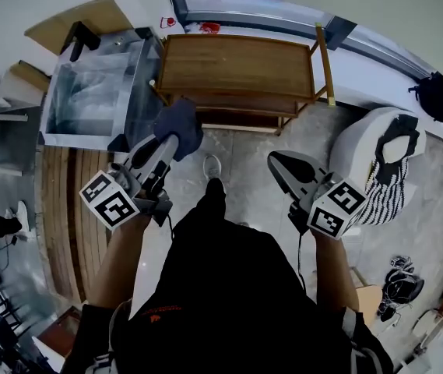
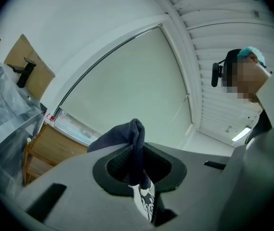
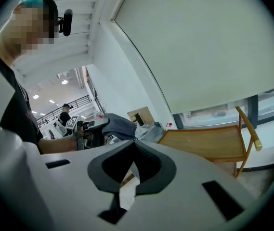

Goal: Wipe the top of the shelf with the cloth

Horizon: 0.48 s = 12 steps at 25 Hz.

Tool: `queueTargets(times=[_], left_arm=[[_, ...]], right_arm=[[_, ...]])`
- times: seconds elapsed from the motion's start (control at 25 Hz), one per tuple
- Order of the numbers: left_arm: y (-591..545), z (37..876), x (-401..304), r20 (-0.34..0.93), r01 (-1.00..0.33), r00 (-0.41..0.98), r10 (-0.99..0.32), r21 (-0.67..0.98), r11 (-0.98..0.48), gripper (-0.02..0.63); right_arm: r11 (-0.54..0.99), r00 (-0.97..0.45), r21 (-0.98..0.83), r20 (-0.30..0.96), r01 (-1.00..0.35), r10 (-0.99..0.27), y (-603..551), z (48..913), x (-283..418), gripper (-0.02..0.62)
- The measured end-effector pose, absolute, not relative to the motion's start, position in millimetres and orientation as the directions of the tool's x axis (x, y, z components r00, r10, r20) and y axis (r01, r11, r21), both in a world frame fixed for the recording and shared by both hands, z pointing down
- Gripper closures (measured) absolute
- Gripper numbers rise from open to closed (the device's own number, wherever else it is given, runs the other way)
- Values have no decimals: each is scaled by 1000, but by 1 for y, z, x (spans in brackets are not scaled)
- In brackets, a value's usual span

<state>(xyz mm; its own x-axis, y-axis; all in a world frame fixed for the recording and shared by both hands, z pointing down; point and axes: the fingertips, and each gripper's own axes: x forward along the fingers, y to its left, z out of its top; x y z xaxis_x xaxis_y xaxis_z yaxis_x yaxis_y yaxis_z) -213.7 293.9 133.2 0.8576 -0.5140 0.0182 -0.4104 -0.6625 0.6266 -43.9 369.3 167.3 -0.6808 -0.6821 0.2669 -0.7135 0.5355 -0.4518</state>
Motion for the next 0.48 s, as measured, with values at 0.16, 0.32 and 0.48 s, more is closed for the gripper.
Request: queueTargets(times=[0.16, 0.32, 0.48], left_arm=[[247, 139, -222, 24, -404, 861, -508, 639, -655, 554], [208, 145, -231, 24, -395, 863, -505, 657, -643, 554], [168, 152, -245, 22, -387, 862, -506, 673, -630, 554]], right_arm=[[520, -677, -460, 297, -720, -674, 327, 173, -53, 591], [511, -673, -460, 321, -726, -667, 288, 173, -62, 591], [497, -666, -463, 345, -733, -661, 249, 176, -76, 591]])
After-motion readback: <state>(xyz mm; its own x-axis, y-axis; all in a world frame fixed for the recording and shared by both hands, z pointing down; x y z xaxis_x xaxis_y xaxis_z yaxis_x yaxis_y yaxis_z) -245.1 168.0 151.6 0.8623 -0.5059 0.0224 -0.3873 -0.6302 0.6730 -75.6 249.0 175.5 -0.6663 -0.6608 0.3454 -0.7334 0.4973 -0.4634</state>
